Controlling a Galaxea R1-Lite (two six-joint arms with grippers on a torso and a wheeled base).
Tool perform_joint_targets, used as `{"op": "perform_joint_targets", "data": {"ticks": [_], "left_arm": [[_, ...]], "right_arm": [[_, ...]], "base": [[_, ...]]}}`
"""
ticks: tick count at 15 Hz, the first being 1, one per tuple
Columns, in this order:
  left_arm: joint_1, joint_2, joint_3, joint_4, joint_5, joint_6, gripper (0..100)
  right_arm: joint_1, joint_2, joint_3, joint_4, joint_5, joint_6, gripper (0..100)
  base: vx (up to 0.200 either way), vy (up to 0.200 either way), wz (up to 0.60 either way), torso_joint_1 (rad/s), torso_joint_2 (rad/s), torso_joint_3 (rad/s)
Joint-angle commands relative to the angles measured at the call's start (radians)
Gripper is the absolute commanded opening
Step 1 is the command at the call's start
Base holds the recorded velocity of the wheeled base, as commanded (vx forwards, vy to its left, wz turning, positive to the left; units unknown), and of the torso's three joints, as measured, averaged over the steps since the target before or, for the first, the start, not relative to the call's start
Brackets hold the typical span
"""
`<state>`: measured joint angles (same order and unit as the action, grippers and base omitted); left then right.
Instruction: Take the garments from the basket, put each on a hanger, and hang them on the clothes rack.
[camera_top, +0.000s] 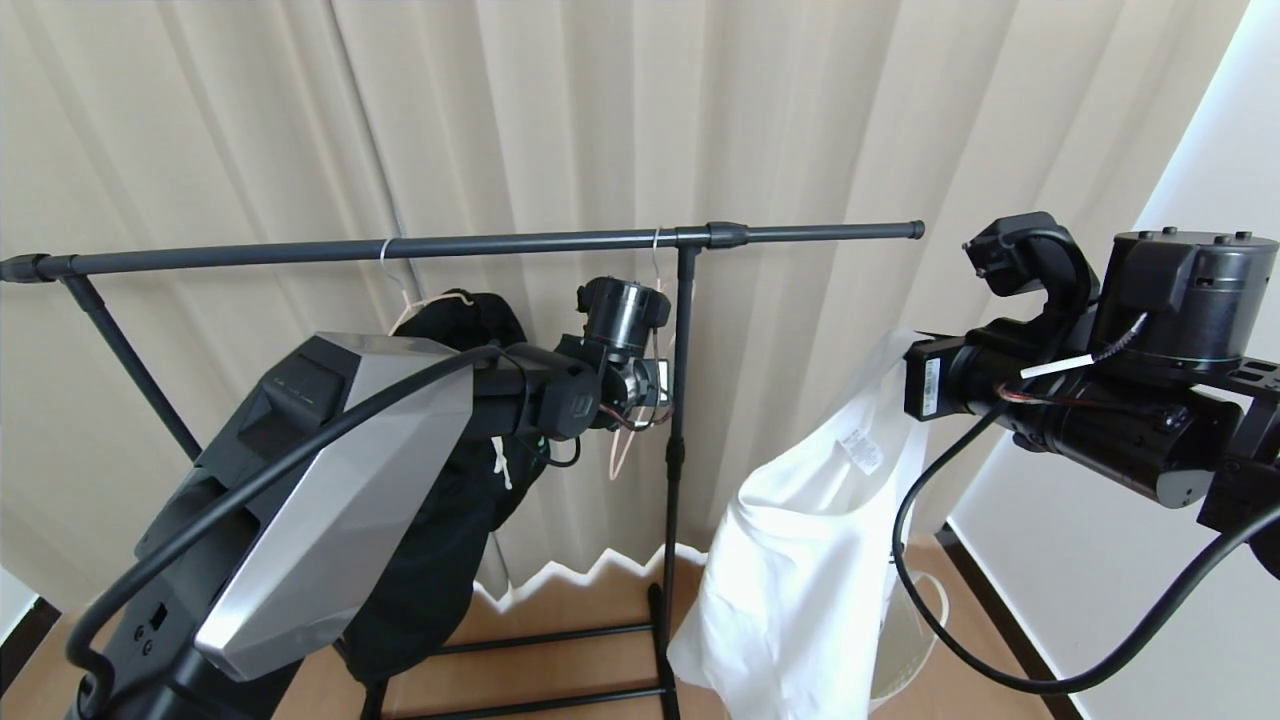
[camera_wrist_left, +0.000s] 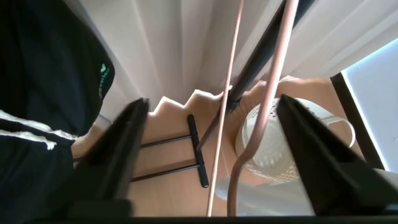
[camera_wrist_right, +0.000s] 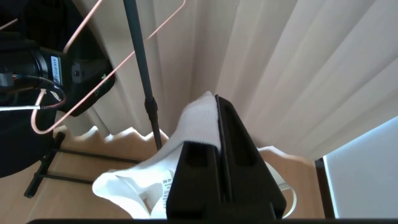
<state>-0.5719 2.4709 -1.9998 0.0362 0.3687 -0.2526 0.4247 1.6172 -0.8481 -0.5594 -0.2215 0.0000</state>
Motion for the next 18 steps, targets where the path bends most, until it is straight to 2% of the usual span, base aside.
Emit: {"op": "perform_joint_targets", "data": {"ticks": [1,13,15,18], "left_arm": [[0.001,-0.003,0.000,0.001,0.001,-0.001,0],[0.012,-0.081,0.000,0.008,0.021,-0.013,0],[0.007,-0.118,0.042,0.008,0.029,-0.011,0],[-0.002,-0.213,0.168,0.007,0.030,-0.010,0]], "right_arm": [[0.000,0.001,0.000,-0.001,-0.001,-0.002,0],[0.000,-0.003,0.000,-0.001,-0.001,0.000,0],[0.000,-0.003,0.000,-0.001,-0.001,0.000,0],[0.000,-0.007,0.001,-0.001,-0.001,0.000,0]], "base": [[0.000,0.000,0.00,0.000,0.00,0.000],[0.000,0.000,0.00,0.000,0.00,0.000],[0.000,0.000,0.00,0.000,0.00,0.000],[0.000,0.000,0.00,0.000,0.00,0.000]]}}
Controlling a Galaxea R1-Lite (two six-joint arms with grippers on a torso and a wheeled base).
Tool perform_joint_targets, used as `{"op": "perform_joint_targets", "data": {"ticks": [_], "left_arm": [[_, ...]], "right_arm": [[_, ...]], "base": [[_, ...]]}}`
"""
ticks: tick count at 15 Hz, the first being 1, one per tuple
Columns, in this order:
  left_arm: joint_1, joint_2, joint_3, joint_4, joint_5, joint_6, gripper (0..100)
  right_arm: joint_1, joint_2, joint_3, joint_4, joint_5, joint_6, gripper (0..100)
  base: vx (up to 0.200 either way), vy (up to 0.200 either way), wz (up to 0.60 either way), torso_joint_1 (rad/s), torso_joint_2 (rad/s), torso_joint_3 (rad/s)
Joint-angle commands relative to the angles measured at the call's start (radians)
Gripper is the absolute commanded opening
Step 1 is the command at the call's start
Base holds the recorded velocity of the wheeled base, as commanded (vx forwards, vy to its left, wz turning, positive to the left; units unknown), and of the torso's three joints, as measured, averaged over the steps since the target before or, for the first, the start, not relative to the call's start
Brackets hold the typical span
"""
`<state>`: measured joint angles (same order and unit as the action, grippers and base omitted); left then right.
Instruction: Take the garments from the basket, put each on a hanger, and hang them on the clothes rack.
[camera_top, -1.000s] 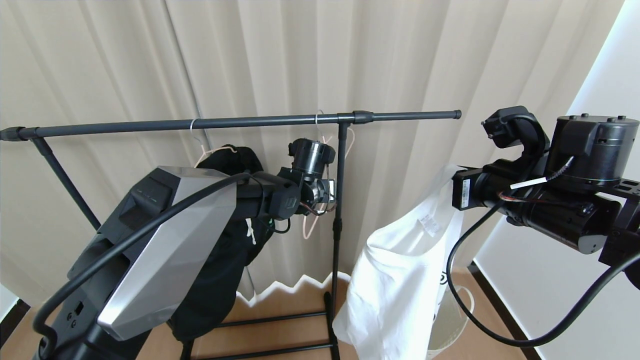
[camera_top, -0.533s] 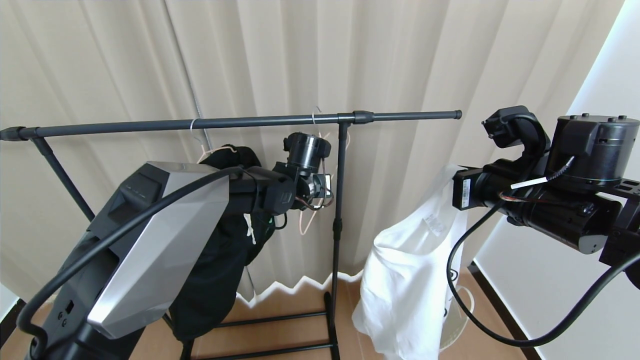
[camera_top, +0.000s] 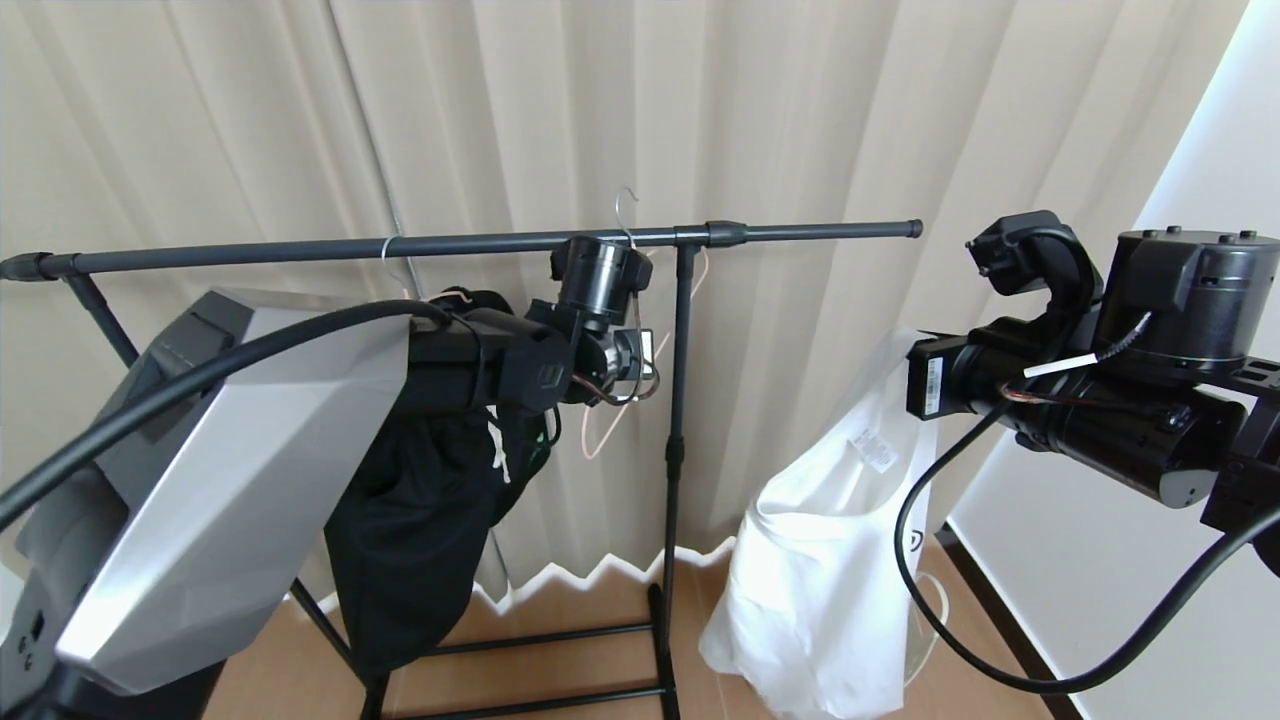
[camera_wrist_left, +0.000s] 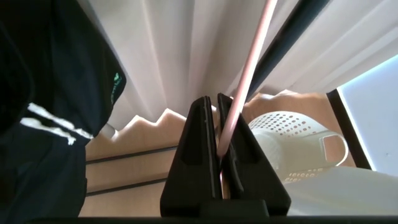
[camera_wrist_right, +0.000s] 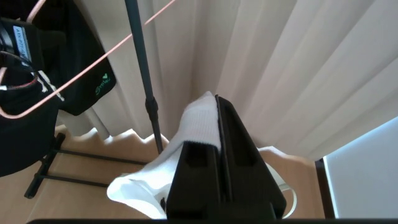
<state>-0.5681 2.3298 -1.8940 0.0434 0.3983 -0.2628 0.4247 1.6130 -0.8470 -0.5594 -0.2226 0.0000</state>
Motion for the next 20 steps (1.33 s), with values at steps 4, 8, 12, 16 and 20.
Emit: {"op": "perform_joint_targets", "data": {"ticks": [4,8,12,16,20], "left_arm": [[-0.004,-0.181,0.225,-0.005,0.001,0.007,0],[-0.004,-0.306,0.375,-0.007,0.001,0.010,0],[-0.006,-0.420,0.547,-0.063,-0.001,0.019,0],[-0.003,-0.639,0.946,-0.301,-0.019,0.123,0],[0.014,-0.845,1.394,-0.688,-0.251,0.358,0]], "right_arm": [[0.000,-0.007,0.000,-0.001,0.000,0.000,0],[0.002,-0.008,0.003,-0.001,-0.001,0.000,0],[0.002,-0.007,0.006,-0.001,-0.001,0.002,0],[0.008,0.002,0.008,0.001,-0.004,0.000,0],[0.013,0.022,0.005,0.001,-0.009,0.000,0]], "base": [[0.000,0.000,0.00,0.000,0.00,0.000],[0.000,0.000,0.00,0.000,0.00,0.000],[0.000,0.000,0.00,0.000,0.00,0.000],[0.000,0.000,0.00,0.000,0.00,0.000],[0.000,0.000,0.00,0.000,0.00,0.000]]}}
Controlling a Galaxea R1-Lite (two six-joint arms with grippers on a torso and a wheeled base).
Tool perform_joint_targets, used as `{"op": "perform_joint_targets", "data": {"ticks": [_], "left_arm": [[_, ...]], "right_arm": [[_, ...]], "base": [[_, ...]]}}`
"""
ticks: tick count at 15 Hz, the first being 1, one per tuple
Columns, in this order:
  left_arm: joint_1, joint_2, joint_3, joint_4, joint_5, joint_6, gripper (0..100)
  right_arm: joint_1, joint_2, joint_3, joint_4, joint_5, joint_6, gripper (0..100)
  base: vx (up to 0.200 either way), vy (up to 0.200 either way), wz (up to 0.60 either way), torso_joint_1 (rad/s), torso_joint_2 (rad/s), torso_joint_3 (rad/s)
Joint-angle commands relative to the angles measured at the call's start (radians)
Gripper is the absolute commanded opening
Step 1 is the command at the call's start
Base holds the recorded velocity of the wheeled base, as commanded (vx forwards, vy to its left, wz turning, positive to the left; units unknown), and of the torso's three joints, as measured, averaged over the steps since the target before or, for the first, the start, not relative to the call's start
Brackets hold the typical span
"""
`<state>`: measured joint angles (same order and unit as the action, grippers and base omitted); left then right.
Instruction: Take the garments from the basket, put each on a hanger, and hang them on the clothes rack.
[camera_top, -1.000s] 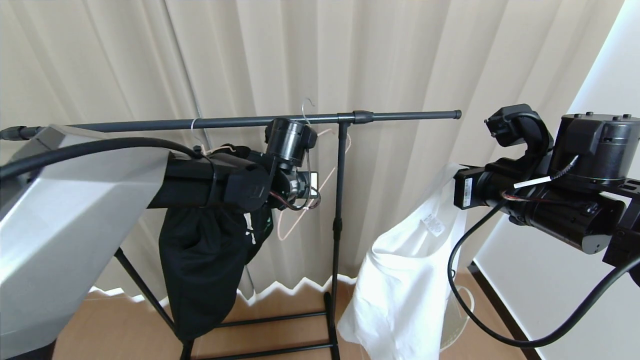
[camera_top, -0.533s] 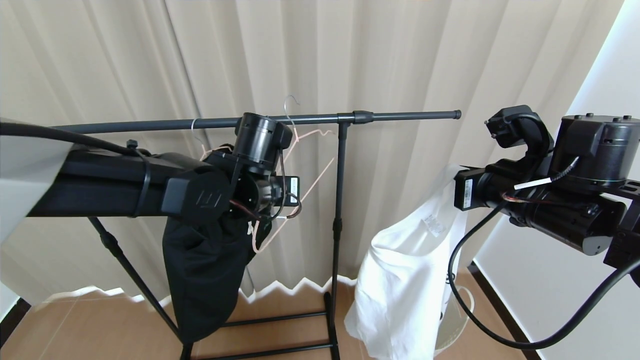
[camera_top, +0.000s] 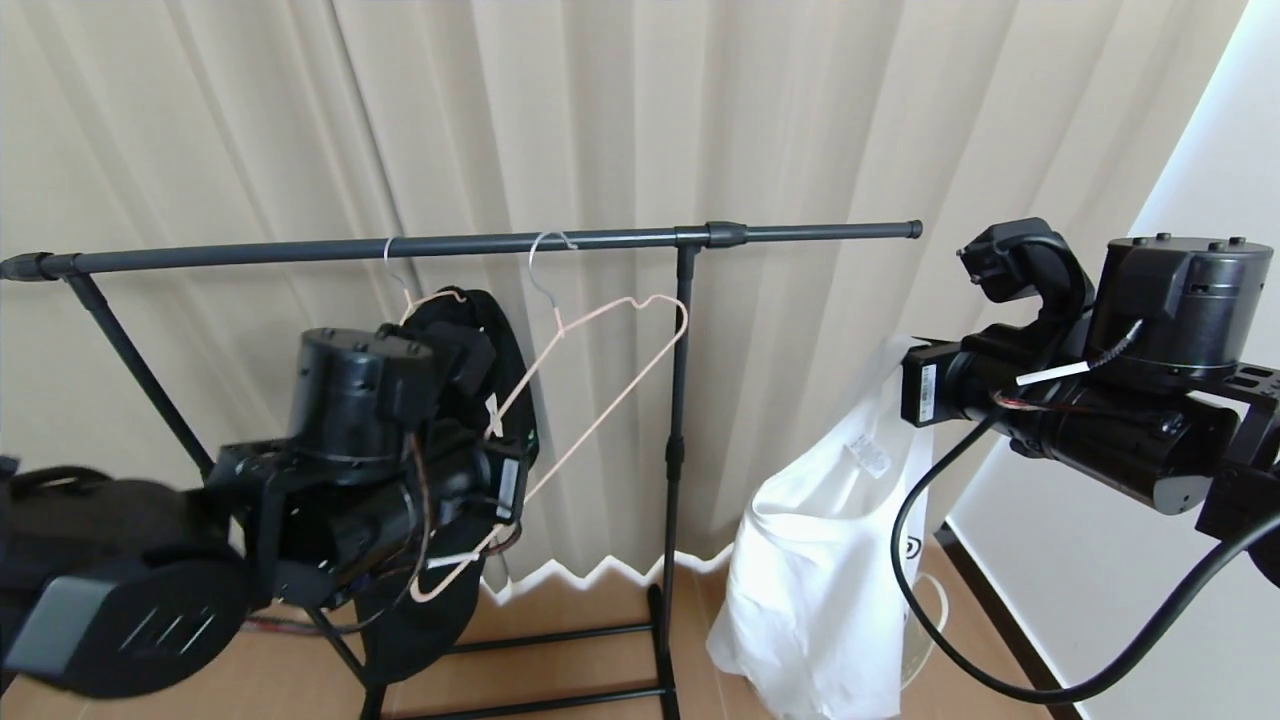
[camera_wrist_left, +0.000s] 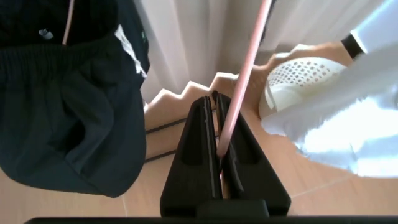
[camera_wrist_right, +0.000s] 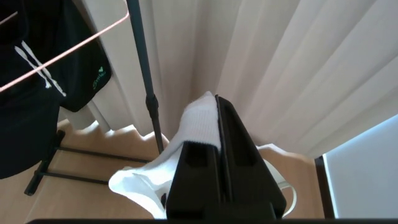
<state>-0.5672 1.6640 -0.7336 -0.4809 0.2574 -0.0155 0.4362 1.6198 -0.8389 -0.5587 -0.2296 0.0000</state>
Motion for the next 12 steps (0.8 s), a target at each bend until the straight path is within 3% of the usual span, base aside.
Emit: {"op": "perform_joint_targets", "data": {"ticks": [1,6,9,12], "left_arm": [[0.017,-0.210,0.295,-0.193,-0.135,0.144,0],[0.013,-0.334,0.418,-0.208,-0.325,0.172,0],[0.010,-0.357,0.485,-0.208,-0.423,0.233,0],[0.007,-0.348,0.477,-0.208,-0.434,0.233,0]], "right_arm": [[0.001,0.022,-0.005,0.000,-0.007,-0.002,0],[-0.001,0.063,-0.019,-0.001,-0.037,-0.002,0],[-0.002,0.086,-0.026,-0.015,-0.054,-0.002,0],[0.003,0.092,-0.014,-0.056,-0.063,-0.015,0]], "base": [[0.000,0.000,0.00,0.000,0.00,0.000],[0.000,0.000,0.00,0.000,0.00,0.000],[0.000,0.000,0.00,0.000,0.00,0.000],[0.000,0.000,0.00,0.000,0.00,0.000]]}}
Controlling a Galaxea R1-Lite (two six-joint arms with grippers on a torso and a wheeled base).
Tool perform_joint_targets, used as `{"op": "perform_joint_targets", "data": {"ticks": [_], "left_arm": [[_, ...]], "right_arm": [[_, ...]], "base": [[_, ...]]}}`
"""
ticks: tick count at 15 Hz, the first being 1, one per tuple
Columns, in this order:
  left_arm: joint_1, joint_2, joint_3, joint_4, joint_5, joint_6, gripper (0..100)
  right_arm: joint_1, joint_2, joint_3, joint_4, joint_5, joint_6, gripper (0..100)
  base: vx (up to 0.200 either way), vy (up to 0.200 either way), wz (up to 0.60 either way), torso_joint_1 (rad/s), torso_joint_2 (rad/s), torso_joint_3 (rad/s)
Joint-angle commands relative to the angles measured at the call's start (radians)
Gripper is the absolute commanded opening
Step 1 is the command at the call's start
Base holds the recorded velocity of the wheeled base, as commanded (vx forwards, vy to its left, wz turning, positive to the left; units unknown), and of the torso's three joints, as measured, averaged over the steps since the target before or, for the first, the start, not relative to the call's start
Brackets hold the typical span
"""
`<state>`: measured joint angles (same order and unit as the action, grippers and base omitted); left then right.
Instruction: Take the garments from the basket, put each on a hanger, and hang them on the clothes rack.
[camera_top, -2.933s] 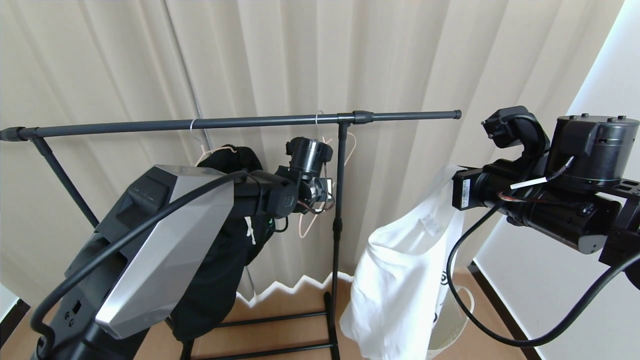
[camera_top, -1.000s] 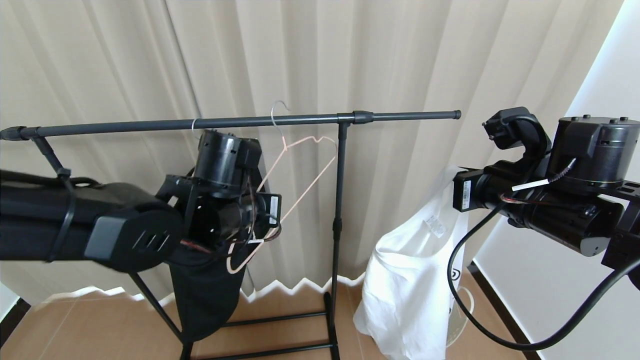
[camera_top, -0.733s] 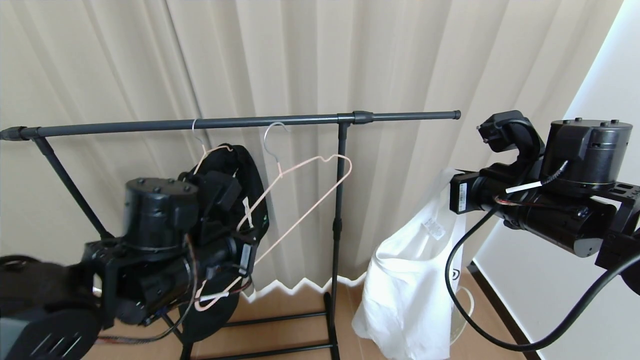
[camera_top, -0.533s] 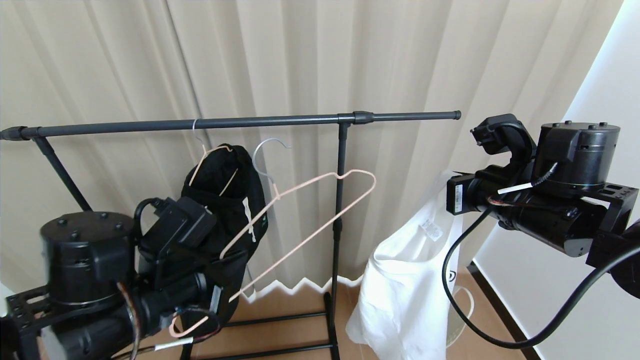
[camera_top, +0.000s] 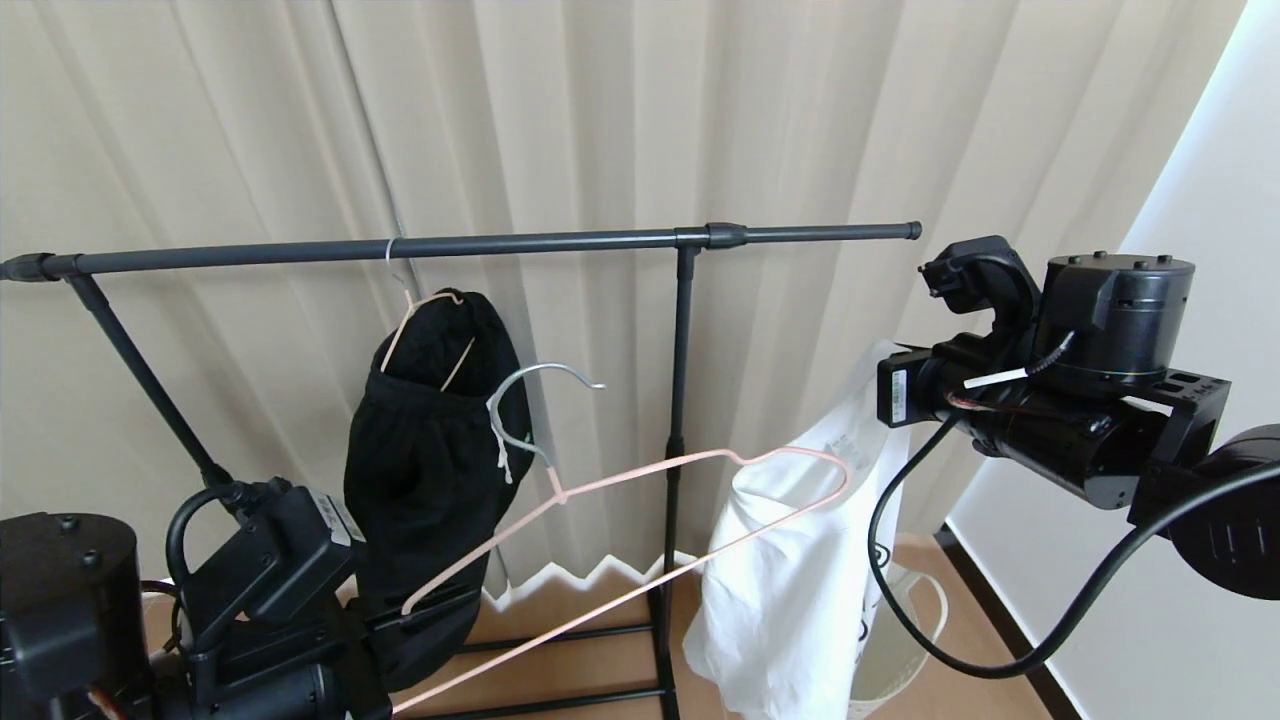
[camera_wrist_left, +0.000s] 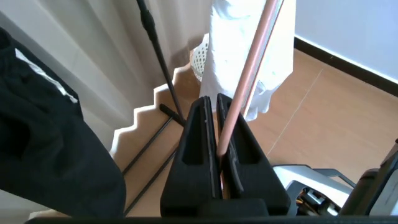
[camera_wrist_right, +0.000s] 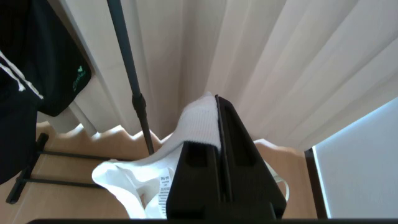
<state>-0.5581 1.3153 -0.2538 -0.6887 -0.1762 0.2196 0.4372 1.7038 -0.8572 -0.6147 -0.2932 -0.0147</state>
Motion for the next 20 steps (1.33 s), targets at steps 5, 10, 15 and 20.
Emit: {"op": "perform_joint_targets", "data": {"ticks": [5,10,15,20], "left_arm": [[-0.013,0.096,-0.067,-0.002,0.004,-0.026,0],[-0.029,0.173,-0.128,-0.005,0.021,-0.048,0],[-0.065,0.239,-0.182,-0.046,0.138,-0.108,0],[-0.088,0.275,-0.203,-0.069,0.150,-0.111,0]], "right_arm": [[0.058,-0.009,0.026,-0.008,-0.018,-0.004,0],[0.095,-0.007,0.032,-0.010,-0.044,-0.004,0],[0.135,-0.007,0.032,-0.010,-0.089,-0.002,0],[0.227,0.014,0.044,-0.069,-0.164,-0.002,0]], "base": [[0.000,0.000,0.00,0.000,0.00,0.000],[0.000,0.000,0.00,0.000,0.00,0.000],[0.000,0.000,0.00,0.000,0.00,0.000],[0.000,0.000,0.00,0.000,0.00,0.000]]}}
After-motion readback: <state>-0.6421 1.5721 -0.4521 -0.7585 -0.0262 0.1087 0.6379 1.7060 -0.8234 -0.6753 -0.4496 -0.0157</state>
